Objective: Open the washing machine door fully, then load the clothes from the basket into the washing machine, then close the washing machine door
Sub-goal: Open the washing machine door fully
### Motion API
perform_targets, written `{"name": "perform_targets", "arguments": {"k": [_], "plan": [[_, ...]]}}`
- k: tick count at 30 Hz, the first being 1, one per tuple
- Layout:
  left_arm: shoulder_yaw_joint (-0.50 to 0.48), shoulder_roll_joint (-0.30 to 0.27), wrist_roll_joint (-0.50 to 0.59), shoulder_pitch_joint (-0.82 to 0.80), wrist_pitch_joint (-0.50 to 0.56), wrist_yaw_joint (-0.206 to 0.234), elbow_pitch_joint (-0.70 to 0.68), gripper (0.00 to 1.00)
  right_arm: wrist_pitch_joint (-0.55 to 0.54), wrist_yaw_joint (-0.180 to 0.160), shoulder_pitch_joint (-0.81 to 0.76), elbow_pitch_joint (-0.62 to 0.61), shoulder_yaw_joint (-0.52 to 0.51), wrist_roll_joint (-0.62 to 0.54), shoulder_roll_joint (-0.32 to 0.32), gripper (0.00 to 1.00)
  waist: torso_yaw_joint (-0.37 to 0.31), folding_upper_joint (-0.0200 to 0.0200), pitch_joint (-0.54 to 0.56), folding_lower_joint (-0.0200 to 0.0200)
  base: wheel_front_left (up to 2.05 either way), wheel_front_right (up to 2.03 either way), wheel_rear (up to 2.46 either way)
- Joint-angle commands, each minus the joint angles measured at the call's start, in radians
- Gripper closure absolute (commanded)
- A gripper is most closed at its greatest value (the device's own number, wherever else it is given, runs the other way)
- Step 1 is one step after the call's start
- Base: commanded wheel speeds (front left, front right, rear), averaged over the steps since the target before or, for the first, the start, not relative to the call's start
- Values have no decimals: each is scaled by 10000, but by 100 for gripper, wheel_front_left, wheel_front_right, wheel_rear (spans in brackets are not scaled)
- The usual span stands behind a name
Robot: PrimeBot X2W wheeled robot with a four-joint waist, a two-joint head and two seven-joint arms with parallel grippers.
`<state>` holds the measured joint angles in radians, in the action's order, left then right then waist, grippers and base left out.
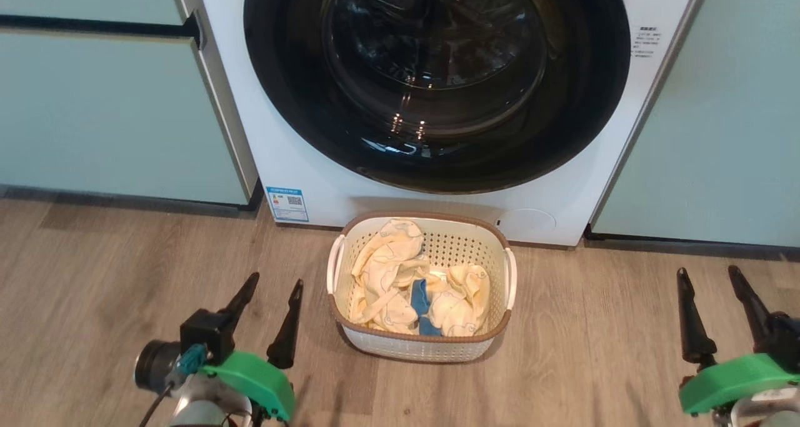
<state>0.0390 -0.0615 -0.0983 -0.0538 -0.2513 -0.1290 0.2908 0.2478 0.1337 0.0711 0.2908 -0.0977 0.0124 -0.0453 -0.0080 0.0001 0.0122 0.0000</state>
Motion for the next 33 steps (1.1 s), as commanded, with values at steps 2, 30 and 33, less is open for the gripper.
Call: {"name": "perform_targets", "arguments": {"k": [2, 30, 33], "plan": [[-328, -76, 17, -593, -105, 67, -329, 0, 133, -30, 443, -297, 172, 65, -49, 0, -6, -1, -13, 0, 120, 120, -240], [-504, -20, 15, -607, -105, 127, -469, 0, 138, -30, 503, -287, 110, 80, -49, 0, -72, -1, -108, 0, 86, 86, -172], [-508, -15, 38, -608, -105, 127, -477, 0, 138, -30, 512, -291, 116, 84, -49, 0, -90, -1, -106, 0, 0, 0, 0]]}}
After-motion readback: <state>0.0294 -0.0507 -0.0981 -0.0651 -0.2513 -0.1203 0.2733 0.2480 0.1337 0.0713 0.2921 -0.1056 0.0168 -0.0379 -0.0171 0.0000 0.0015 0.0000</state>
